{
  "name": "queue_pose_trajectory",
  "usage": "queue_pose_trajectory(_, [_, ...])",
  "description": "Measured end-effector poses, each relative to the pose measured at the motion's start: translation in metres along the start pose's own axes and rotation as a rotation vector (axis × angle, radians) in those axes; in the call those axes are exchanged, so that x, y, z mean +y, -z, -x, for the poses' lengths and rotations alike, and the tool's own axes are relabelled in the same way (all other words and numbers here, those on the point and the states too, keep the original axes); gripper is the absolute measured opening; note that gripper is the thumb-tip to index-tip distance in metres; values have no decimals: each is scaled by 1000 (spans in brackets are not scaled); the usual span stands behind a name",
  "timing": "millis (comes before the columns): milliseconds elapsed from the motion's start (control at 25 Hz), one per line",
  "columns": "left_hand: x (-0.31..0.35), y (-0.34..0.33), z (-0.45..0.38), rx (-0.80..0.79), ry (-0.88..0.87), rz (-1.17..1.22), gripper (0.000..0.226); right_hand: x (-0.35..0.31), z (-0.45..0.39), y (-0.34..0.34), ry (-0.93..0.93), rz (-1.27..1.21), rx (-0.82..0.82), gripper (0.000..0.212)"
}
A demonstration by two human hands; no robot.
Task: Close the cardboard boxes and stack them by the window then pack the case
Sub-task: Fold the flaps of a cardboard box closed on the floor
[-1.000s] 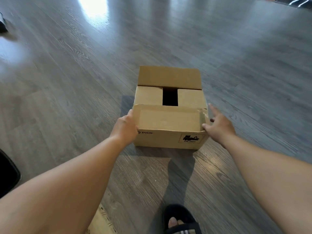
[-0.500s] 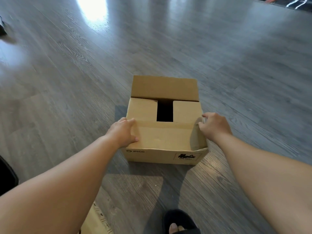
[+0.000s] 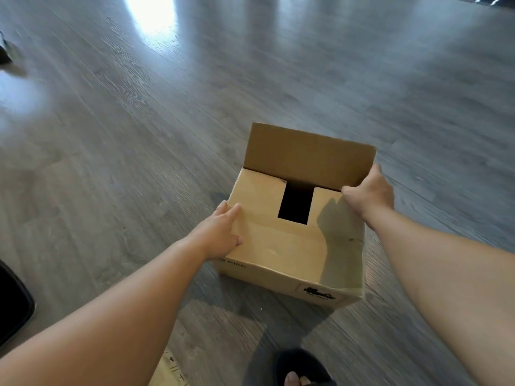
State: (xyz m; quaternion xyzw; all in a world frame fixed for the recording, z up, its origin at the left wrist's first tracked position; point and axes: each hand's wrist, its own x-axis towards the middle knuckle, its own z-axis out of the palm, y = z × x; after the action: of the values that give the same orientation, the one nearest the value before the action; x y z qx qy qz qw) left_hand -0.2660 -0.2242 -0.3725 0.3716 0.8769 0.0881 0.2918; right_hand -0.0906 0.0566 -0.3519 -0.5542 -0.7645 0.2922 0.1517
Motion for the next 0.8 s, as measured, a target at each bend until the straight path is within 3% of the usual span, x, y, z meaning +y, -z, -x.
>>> queue_pose_trajectory(80, [8, -4, -4, -8, 54, 5, 83, -1, 3, 1, 46, -59, 5, 97])
queue_pose_trajectory(240, [20, -7, -9, -9, 124, -4, 80, 6, 9, 9, 95, -137, 14, 106])
queue_pose_trajectory(360, [22, -8, -8, 2, 143, -1, 79, 13, 20, 14, 115, -252, 22, 94])
queue_pose_trajectory(440, [25, -8, -7, 29, 159, 42, 80, 13, 25, 17, 137, -298, 49, 65])
queue_pose_trajectory(560, [33, -11, -4, 103, 167, 83, 80, 21, 38, 14, 244, -98, -21, 34])
queue_pose_trajectory(680, [34, -13, -1, 252, 131, 110, 74, 35, 52, 0, 298, 221, -141, 46])
queue_pose_trajectory(800, [31, -11, 0, 286, 91, 136, 82, 36, 56, -5, 170, 235, -158, 53])
